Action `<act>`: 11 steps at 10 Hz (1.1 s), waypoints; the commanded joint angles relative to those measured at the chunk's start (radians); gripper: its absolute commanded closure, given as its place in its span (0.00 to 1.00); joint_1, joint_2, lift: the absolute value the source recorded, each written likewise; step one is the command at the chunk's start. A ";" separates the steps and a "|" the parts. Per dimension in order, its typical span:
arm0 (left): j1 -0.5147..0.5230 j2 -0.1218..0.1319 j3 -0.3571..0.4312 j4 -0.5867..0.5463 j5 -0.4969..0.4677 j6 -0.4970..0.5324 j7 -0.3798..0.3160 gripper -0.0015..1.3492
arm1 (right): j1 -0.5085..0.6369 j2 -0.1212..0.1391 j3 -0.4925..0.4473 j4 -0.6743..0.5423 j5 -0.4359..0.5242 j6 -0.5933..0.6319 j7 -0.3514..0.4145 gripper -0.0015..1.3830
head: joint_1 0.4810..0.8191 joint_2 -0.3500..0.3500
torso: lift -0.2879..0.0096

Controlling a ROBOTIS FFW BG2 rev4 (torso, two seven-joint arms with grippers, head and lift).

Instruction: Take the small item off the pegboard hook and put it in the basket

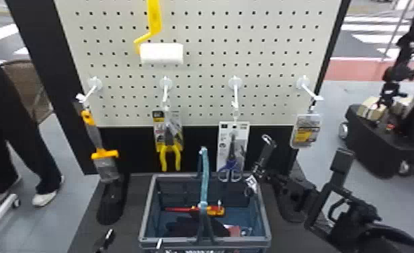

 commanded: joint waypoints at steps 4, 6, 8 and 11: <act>-0.005 0.000 -0.002 0.017 -0.001 0.000 -0.002 0.04 | 0.019 -0.006 0.090 0.058 -0.045 -0.004 0.000 0.90 | 0.20 0.50 | 0.63; -0.014 -0.005 -0.010 0.034 0.001 -0.005 -0.005 0.04 | 0.017 -0.015 0.139 0.107 -0.071 -0.003 0.000 0.90 | 0.20 0.50 | 0.63; -0.016 -0.009 -0.007 0.041 -0.001 -0.006 -0.010 0.04 | 0.002 -0.021 0.167 0.154 -0.074 -0.004 0.002 0.89 | 0.20 0.50 | 0.63; -0.016 -0.011 -0.007 0.046 0.001 -0.008 -0.013 0.04 | -0.039 -0.027 0.179 0.227 -0.057 -0.034 0.039 0.19 | 0.20 0.50 | 0.63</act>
